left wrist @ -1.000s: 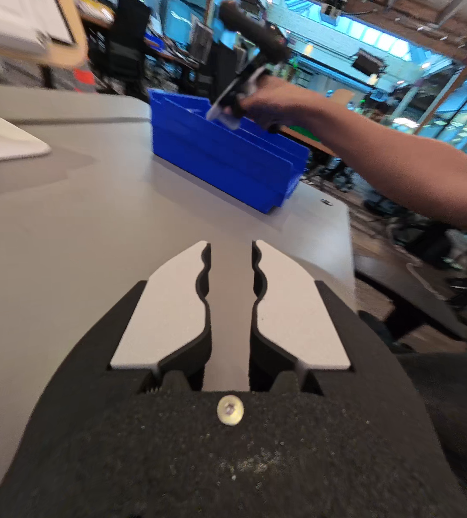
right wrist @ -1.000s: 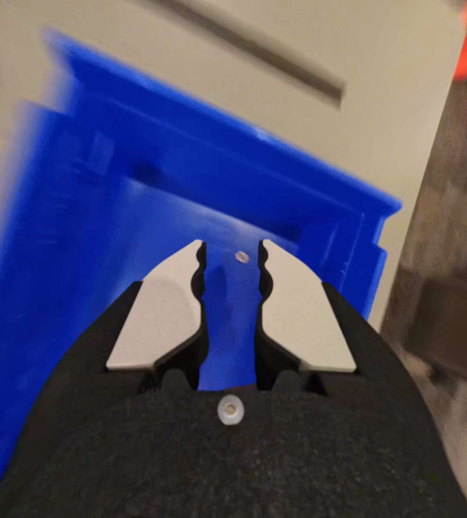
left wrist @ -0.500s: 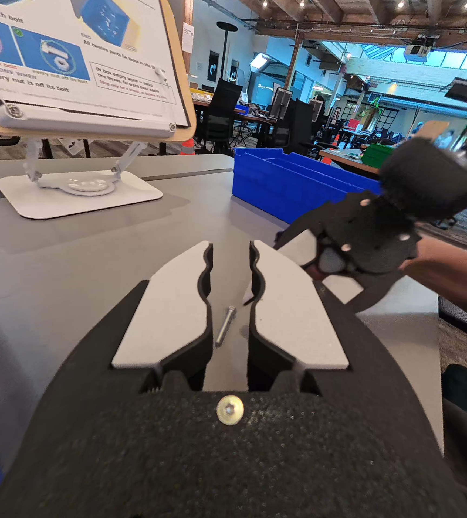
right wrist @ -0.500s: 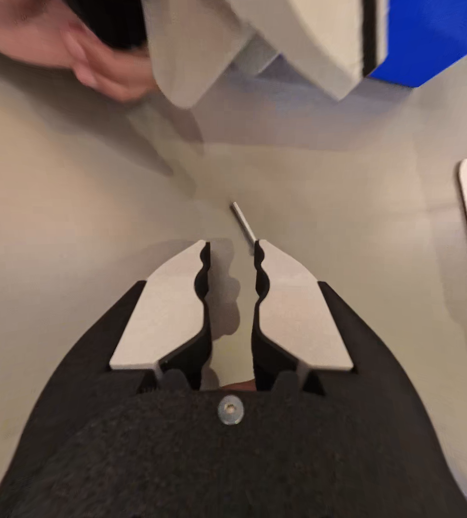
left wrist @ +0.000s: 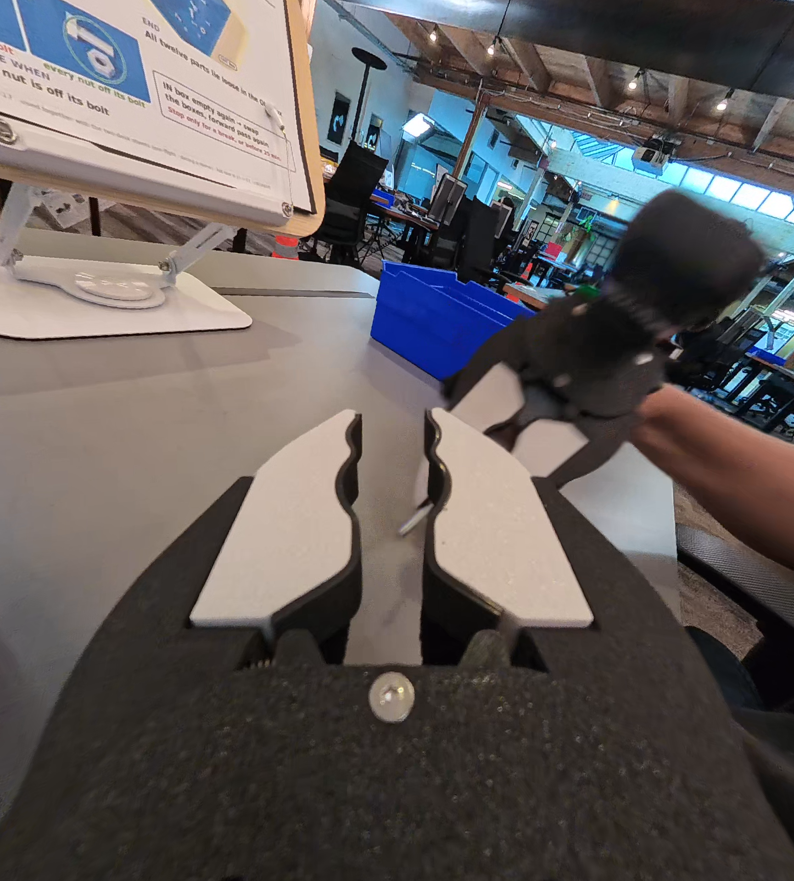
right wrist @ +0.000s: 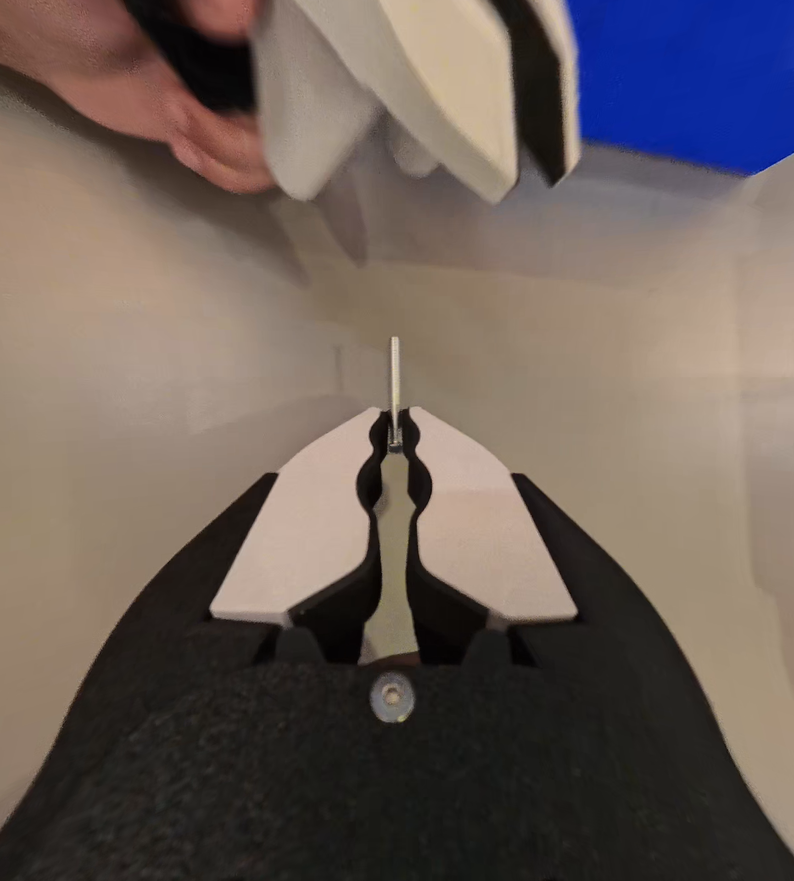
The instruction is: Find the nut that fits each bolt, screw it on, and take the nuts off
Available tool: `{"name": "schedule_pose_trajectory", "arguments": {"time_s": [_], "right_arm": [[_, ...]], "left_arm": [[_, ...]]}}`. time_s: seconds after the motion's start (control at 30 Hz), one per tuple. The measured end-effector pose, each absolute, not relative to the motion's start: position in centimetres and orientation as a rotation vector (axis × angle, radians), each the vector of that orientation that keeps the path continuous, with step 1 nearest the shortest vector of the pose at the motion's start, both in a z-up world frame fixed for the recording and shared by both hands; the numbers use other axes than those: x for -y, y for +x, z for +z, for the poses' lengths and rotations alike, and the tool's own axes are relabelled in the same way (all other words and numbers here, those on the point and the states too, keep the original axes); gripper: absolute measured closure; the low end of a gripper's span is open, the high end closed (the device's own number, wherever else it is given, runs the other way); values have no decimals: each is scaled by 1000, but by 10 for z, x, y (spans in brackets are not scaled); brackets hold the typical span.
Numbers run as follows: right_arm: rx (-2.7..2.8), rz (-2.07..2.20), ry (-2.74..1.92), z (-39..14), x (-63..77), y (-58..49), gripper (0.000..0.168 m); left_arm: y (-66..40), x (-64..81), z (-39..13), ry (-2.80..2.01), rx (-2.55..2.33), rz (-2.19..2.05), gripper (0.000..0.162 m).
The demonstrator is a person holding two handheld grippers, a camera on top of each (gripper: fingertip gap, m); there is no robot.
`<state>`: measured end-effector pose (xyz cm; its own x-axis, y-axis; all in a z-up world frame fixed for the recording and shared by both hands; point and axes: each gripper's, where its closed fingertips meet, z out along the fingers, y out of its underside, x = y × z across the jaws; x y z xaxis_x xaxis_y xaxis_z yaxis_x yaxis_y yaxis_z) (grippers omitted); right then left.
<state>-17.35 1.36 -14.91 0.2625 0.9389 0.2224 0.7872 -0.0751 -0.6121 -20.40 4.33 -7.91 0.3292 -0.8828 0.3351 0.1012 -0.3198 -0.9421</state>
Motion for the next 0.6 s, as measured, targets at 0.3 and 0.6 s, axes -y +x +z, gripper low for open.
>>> {"name": "schedule_pose_trajectory", "arguments": {"time_s": [0.3,0.6], "right_arm": [[904,-111,-1939,16,29,54,163],[455,-299,-2763,-119,5,236,162]], "left_arm": [[-188,-33,-94,-1602,-863,-1103,138],[-191,-40,-96,-1644,-812,-1183,134]]}}
